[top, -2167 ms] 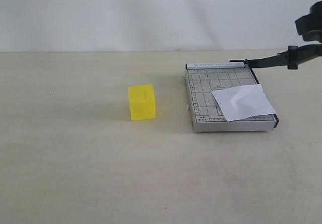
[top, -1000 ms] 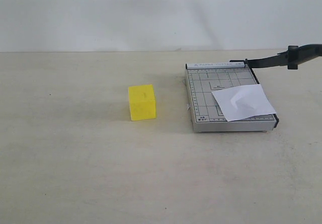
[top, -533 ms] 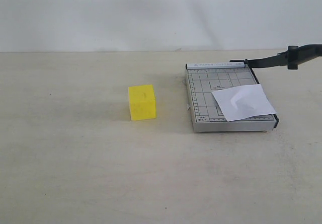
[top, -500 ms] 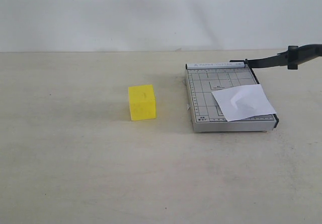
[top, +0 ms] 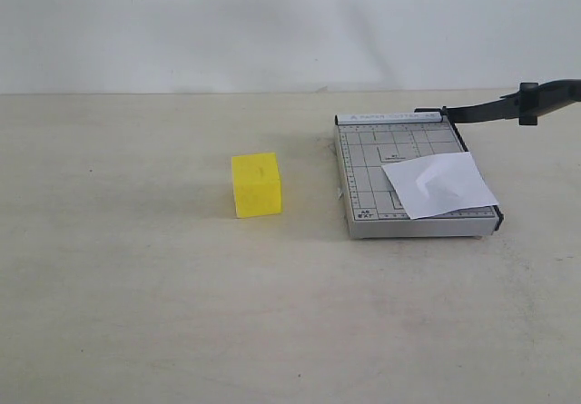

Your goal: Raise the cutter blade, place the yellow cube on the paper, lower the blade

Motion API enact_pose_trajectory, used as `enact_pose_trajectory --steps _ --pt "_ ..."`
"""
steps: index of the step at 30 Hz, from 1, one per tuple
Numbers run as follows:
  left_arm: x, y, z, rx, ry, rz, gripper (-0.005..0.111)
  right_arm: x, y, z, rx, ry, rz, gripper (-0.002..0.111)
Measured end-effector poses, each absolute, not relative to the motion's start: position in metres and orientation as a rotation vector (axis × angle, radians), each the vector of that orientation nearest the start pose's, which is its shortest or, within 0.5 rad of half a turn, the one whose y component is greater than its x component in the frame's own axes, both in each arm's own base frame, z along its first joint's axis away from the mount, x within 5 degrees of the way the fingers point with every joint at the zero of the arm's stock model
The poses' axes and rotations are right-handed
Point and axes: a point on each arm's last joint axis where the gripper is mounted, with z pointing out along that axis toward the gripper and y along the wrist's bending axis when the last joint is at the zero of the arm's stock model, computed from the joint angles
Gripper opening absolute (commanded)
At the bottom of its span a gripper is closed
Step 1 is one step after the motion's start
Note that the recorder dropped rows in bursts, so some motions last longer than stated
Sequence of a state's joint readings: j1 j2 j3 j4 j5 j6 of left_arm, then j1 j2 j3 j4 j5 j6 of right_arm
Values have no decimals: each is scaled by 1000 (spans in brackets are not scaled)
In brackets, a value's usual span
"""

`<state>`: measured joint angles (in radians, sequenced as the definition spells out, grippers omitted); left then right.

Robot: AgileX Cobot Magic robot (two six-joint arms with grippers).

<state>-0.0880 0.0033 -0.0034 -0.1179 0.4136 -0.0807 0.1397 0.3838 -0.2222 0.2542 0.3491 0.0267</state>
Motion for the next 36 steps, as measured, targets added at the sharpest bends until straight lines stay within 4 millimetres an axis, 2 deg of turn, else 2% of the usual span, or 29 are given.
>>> enact_pose_trajectory --steps 5,11,14,18,21,29,32,36 --pt "54 -5 184 56 1813 -81 4 87 19 235 77 1947 344 0" --pt "56 -6 211 -127 1515 -285 4 87 19 236 78 1942 344 0" --pt "56 -4 218 -150 1444 -299 4 87 19 235 79 1943 343 0" --pt "55 -3 222 -158 1394 -301 4 85 18 212 88 2007 335 0" --pt "53 -1 231 -181 1292 -315 4 84 18 206 90 2024 333 0" --pt "52 -1 235 -448 1200 -703 4 84 18 205 90 2025 333 0" --pt "51 -7 237 -344 1212 -674 4 84 18 205 90 2025 333 0" --pt "47 -21 241 -43 1203 -570 4 84 18 205 90 2025 333 0"
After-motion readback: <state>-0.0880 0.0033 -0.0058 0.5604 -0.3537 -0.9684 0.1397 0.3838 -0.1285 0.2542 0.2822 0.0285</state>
